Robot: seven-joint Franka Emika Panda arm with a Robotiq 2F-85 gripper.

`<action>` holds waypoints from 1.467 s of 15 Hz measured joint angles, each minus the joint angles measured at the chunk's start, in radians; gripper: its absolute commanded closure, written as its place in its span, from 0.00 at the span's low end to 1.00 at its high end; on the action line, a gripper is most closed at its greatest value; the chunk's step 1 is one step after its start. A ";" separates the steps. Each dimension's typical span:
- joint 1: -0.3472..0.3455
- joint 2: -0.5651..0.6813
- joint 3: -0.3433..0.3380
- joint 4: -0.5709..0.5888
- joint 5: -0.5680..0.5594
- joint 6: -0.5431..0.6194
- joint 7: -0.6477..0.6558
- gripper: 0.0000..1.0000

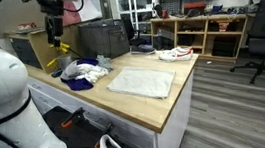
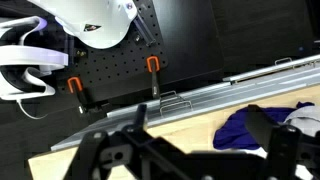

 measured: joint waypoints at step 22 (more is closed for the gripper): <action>-0.013 0.157 0.029 0.091 0.000 0.099 0.000 0.00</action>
